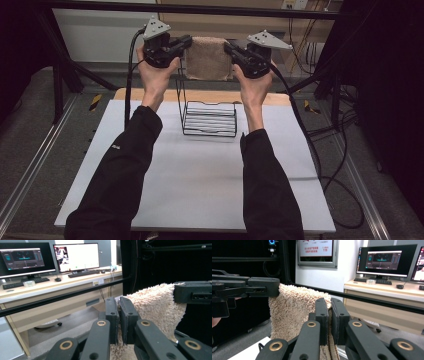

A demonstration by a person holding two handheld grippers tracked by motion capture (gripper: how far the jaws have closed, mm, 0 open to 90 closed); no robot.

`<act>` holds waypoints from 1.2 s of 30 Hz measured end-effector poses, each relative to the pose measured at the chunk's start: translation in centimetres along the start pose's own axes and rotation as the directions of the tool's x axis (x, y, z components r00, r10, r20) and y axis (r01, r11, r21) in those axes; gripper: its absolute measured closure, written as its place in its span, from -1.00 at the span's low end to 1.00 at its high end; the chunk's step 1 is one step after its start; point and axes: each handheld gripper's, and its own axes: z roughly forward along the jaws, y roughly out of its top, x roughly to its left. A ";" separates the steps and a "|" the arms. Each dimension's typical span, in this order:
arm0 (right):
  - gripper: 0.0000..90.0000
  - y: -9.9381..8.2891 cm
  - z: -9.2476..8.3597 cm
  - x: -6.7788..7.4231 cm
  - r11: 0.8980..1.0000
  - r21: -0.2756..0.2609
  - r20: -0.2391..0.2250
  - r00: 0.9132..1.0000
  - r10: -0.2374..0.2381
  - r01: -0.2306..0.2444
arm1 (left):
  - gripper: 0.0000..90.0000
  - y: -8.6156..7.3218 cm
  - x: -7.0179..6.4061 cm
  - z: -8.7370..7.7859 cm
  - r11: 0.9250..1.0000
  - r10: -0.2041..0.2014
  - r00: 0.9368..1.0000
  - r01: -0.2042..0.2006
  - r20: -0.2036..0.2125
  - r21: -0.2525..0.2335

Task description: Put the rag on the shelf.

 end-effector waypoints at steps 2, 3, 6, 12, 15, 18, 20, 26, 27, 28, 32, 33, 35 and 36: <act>0.89 -0.2 -0.1 -0.1 1.000 0.008 0.002 1.000 0.004 -0.004 | 0.90 -0.4 -0.2 0.0 1.000 0.002 1.000 -0.002 0.008 0.001; 0.89 -0.4 -0.2 -0.2 1.000 0.010 0.001 1.000 0.007 -0.007 | 0.90 -0.6 -0.2 0.0 1.000 0.000 1.000 0.000 0.007 0.003; 0.89 -0.8 -0.4 -0.2 1.000 0.021 -0.004 1.000 0.004 -0.004 | 0.90 -1.3 -0.2 0.1 1.000 0.004 1.000 -0.004 0.017 0.022; 0.89 -2.1 -0.5 -0.4 0.999 0.040 -0.019 0.999 0.031 -0.030 | 0.90 -2.2 -0.5 -0.1 0.999 0.015 0.999 -0.017 0.032 0.037; 0.89 -2.7 -0.5 -0.4 0.998 0.043 -0.029 0.999 0.043 -0.042 | 0.89 -2.6 -0.5 -0.3 0.999 0.018 0.999 -0.020 0.035 0.044; 0.89 -3.1 -0.6 -0.4 0.998 0.048 -0.036 0.998 0.042 -0.040 | 0.89 -2.9 -0.5 -0.3 0.999 0.013 0.999 -0.015 0.040 0.051; 0.89 -3.3 -0.6 -0.3 0.998 0.050 -0.038 0.998 0.041 -0.039 | 0.89 -3.1 -0.6 -0.6 0.999 0.016 0.999 -0.019 0.046 0.049; 0.88 -3.4 -1.2 0.0 0.998 0.049 -0.049 0.998 0.043 -0.041 | 0.89 -3.4 -0.9 -1.3 0.999 0.017 0.998 -0.019 0.061 0.038; 0.88 -3.5 -1.3 0.0 0.998 0.052 -0.050 0.998 0.045 -0.043 | 0.89 -3.5 -1.0 -1.4 0.999 0.016 0.998 -0.019 0.068 0.039; 0.88 -3.5 -1.4 0.1 0.997 0.057 -0.048 0.998 0.047 -0.045 | 0.89 -3.6 -1.0 -1.5 0.999 0.021 0.997 -0.024 0.071 0.043; 0.87 -3.5 -1.8 0.3 0.996 0.073 -0.060 0.997 0.045 -0.041 | 0.89 -3.8 -1.2 -1.9 0.999 0.020 0.997 -0.024 0.079 0.047; 0.87 -3.5 -1.8 0.3 0.997 0.075 -0.063 0.997 0.040 -0.036 | 0.89 -3.9 -1.2 -2.0 0.998 0.022 0.997 -0.026 0.080 0.053; 0.87 -3.5 -1.9 0.5 0.996 0.087 -0.063 0.997 0.037 -0.031 | 0.89 -4.1 -1.3 -2.1 0.998 0.019 0.996 -0.025 0.086 0.062; 0.87 -3.6 -2.0 0.5 0.995 0.096 -0.063 0.997 0.035 -0.028 | 0.89 -4.3 -1.4 -2.1 0.997 0.019 0.996 -0.025 0.087 0.069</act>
